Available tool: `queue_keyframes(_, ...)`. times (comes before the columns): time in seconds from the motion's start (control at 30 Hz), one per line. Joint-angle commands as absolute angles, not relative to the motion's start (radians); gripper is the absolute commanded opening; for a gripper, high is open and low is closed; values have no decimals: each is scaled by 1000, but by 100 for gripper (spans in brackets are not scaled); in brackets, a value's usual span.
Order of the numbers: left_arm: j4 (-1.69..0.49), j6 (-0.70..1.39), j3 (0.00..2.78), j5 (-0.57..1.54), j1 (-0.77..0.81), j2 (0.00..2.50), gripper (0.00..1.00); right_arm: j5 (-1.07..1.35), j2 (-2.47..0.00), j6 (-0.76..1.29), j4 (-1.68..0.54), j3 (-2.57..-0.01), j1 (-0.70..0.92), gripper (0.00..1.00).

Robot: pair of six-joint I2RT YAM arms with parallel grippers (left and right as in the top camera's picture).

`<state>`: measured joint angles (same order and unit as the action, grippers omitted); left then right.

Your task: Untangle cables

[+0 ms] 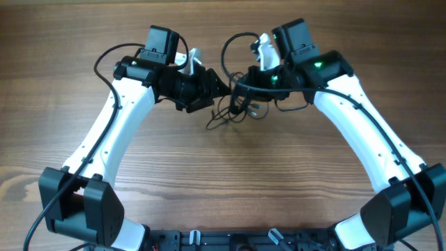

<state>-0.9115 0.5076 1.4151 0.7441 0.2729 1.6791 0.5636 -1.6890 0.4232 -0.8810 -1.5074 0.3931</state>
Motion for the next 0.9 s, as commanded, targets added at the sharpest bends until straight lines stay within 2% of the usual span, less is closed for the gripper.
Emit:
queue_keyframes(0.0, -909, 402, 1425, 881, 270, 1668, 62, 570, -1687, 437, -878, -1526, 379, 4)
queue_keyframes(0.27, -916, 317, 1425, 905, 287, 1668, 63, 628, -1687, 448, -860, -1526, 379, 4)
queue_keyframes(0.6, -949, 318, 1425, 673, 293, 1668, 59, 716, -1687, 443, -894, -1526, 379, 4)
queue_keyframes(0.8, -957, 317, 1425, 656, 293, 1668, 56, 720, -1687, 413, -926, -1526, 379, 4)
queue_keyframes(0.87, -956, 317, 1425, 656, 293, 1668, 52, 720, -1687, 406, -937, -1526, 379, 4)
